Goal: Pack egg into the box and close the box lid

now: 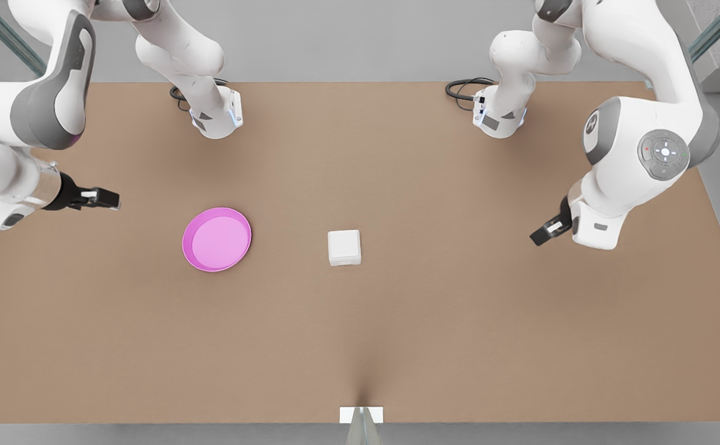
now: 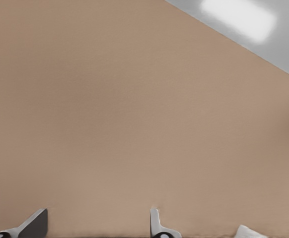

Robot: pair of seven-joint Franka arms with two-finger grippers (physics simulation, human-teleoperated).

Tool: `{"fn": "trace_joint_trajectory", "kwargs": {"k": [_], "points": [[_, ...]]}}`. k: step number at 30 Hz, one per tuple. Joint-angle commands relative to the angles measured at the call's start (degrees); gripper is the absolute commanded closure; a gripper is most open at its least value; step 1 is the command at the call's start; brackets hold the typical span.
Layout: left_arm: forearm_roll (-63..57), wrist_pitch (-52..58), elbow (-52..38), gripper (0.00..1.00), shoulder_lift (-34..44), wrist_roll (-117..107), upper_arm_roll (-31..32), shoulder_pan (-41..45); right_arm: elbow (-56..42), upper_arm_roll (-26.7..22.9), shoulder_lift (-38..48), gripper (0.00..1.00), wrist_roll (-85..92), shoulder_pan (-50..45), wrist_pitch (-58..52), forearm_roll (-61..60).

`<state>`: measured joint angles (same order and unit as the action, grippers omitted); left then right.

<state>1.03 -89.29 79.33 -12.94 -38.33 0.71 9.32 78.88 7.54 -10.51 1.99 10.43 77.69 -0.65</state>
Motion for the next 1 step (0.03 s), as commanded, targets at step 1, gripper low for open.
{"fn": "trace_joint_trajectory", "kwargs": {"k": [1], "points": [[1.25, 3.06, -0.05, 0.0, 0.02, 39.73, -0.01, -0.09, -1.62, 0.29, -1.0, 0.0, 1.79, -0.32, 0.88, 0.04]]}}
